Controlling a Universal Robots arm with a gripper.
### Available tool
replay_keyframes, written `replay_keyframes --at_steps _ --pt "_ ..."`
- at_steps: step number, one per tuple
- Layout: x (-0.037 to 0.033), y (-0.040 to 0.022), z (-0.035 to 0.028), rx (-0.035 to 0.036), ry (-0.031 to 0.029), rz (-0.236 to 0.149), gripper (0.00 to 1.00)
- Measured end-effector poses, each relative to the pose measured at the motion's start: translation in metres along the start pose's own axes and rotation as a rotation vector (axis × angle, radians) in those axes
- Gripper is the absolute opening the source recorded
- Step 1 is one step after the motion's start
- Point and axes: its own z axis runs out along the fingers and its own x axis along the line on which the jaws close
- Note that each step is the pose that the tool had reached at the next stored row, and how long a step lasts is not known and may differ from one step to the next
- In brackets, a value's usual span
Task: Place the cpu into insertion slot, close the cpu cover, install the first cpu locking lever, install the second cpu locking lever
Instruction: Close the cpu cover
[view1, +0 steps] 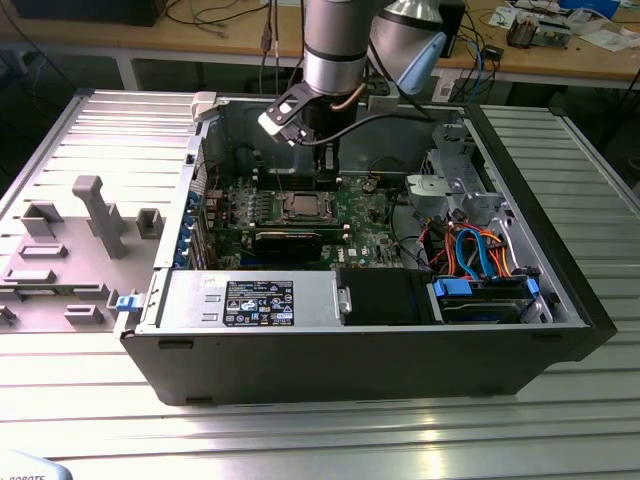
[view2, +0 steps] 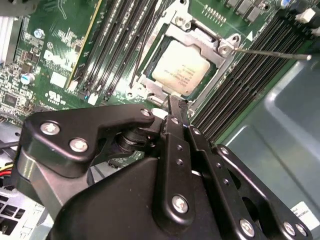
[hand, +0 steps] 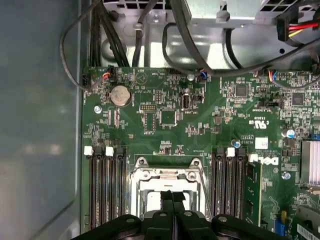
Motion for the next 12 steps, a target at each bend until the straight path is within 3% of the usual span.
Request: replay_keyframes --at_steps 5,12 --pt "0.0003 -0.0125 0.0013 -0.0001 0.0002 0.000 0.11" --pt "0.0032 -0.0205 0.0025 0.0000 0.0001 0.000 0.11"
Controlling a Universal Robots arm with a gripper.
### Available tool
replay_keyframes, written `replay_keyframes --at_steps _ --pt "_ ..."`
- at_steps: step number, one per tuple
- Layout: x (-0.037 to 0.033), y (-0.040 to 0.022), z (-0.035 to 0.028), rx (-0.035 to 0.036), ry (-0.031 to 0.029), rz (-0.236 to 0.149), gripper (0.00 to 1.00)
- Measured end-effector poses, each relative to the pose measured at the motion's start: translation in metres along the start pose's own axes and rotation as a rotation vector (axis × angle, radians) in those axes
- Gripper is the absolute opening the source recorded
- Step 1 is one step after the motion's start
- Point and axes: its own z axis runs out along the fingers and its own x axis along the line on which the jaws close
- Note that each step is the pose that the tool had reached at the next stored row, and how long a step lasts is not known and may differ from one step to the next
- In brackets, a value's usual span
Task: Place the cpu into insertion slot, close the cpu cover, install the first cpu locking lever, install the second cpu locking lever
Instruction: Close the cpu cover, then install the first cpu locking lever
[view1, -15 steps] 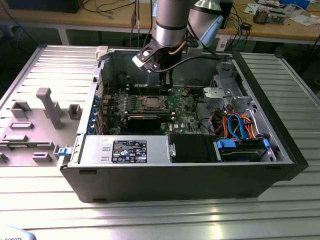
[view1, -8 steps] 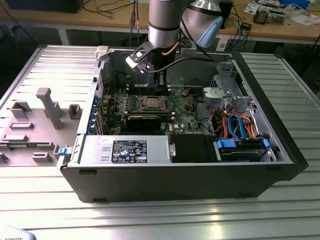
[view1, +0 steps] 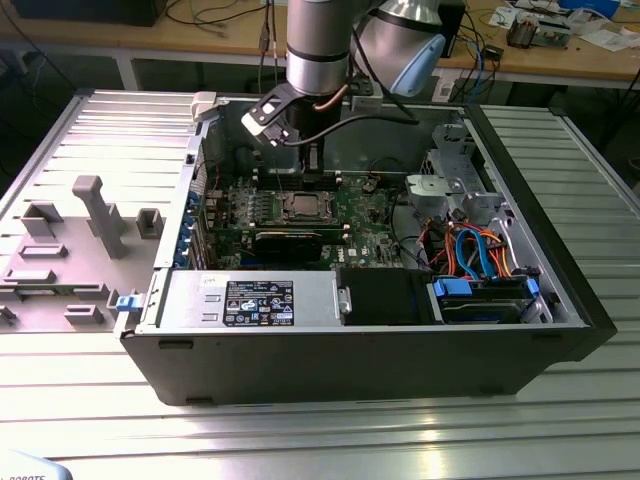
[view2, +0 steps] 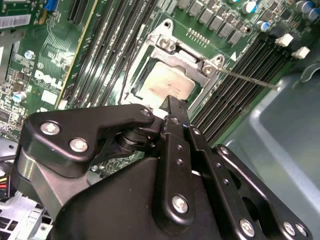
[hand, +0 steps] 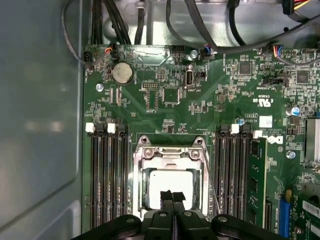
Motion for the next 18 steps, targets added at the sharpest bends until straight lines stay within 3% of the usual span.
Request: replay_keyframes --at_steps 18 --pt "0.0002 -0.0013 -0.0015 0.0001 -0.0010 -0.008 0.11"
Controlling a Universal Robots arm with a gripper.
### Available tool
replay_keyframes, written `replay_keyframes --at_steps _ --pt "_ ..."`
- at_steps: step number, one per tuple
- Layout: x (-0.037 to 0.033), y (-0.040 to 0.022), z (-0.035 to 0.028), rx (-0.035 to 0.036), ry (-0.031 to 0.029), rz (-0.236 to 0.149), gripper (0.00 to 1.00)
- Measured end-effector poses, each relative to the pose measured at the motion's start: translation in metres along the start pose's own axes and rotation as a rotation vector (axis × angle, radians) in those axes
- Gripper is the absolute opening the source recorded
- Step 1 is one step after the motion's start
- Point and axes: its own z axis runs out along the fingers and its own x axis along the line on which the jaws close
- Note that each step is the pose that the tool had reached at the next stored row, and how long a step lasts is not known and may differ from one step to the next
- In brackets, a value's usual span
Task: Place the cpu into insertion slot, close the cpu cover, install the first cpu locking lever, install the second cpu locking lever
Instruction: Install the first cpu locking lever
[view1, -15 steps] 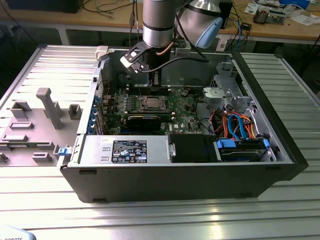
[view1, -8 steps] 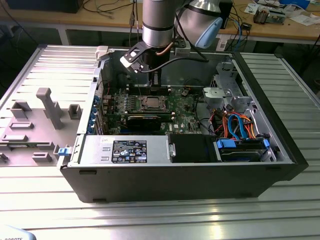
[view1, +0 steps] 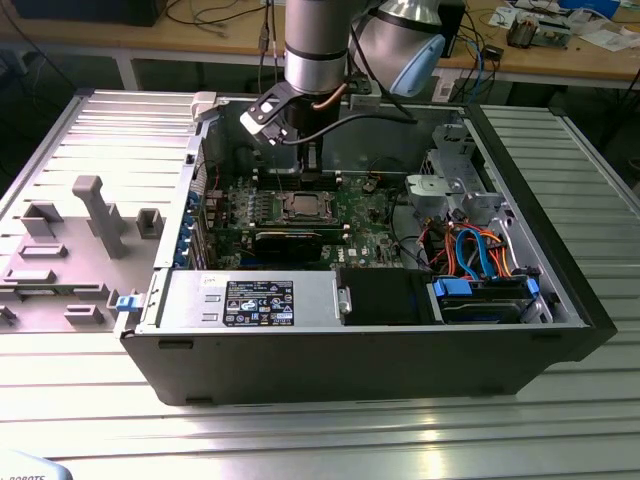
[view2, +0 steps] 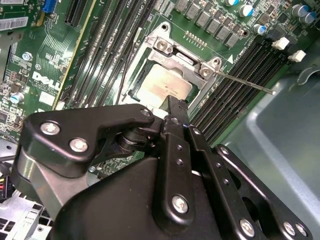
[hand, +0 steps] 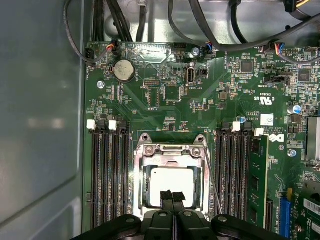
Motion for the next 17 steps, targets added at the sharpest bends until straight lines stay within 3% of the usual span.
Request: replay_keyframes --at_steps 6,8,10,12,17 --pt "0.0001 -0.0001 -0.0143 0.0002 -0.0098 -0.002 0.11" --pt "0.0002 -0.0001 -0.0184 0.0003 -0.0146 -0.002 0.11" --pt "0.0004 -0.0001 -0.0251 0.0006 -0.0238 -0.003 0.11" --pt "0.0008 -0.0001 -0.0257 0.0006 -0.0268 -0.007 0.11" --pt "0.0010 -0.0001 -0.0244 -0.0012 -0.0279 -0.158 0.11"
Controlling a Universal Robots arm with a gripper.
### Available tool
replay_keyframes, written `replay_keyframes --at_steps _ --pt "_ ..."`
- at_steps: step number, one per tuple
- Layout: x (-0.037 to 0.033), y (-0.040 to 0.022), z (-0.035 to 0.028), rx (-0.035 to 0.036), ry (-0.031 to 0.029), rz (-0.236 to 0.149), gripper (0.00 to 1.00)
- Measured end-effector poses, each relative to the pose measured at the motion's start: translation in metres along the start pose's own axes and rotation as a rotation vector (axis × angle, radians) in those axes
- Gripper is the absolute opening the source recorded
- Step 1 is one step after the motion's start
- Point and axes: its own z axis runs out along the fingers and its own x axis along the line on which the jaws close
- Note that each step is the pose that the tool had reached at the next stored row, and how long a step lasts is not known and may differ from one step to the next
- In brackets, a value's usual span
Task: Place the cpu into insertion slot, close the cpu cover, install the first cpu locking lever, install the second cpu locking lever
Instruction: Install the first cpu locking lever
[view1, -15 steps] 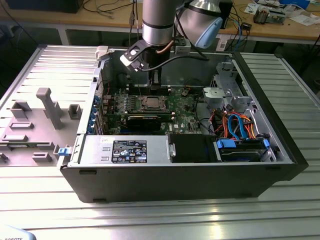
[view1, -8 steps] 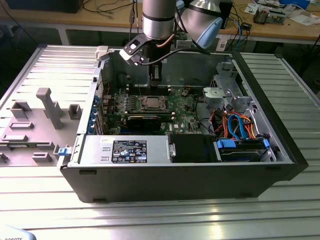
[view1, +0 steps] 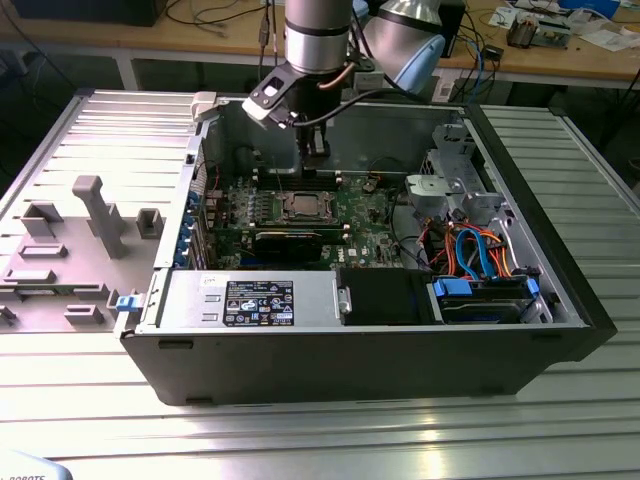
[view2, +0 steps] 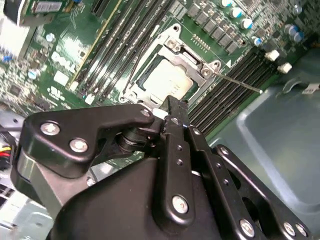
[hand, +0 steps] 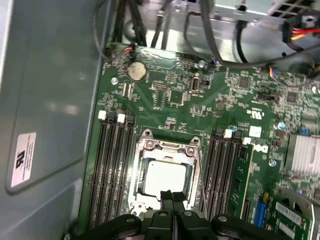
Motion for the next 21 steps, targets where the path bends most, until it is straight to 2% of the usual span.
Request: replay_keyframes --at_steps 12,16,18,19,21 --pt "0.0002 -0.0009 0.0003 -0.0064 -0.0013 -0.237 0.11" --pt "0.0018 -0.0093 0.0005 -0.0074 -0.0016 -0.248 0.11" --pt "0.0030 -0.0157 0.0018 -0.0121 -0.0027 -0.248 0.11" --pt "0.0036 -0.0178 0.0041 -0.0134 -0.0032 -0.240 0.11" --pt "0.0037 -0.0178 0.0080 -0.0123 -0.0032 -0.203 0.11"
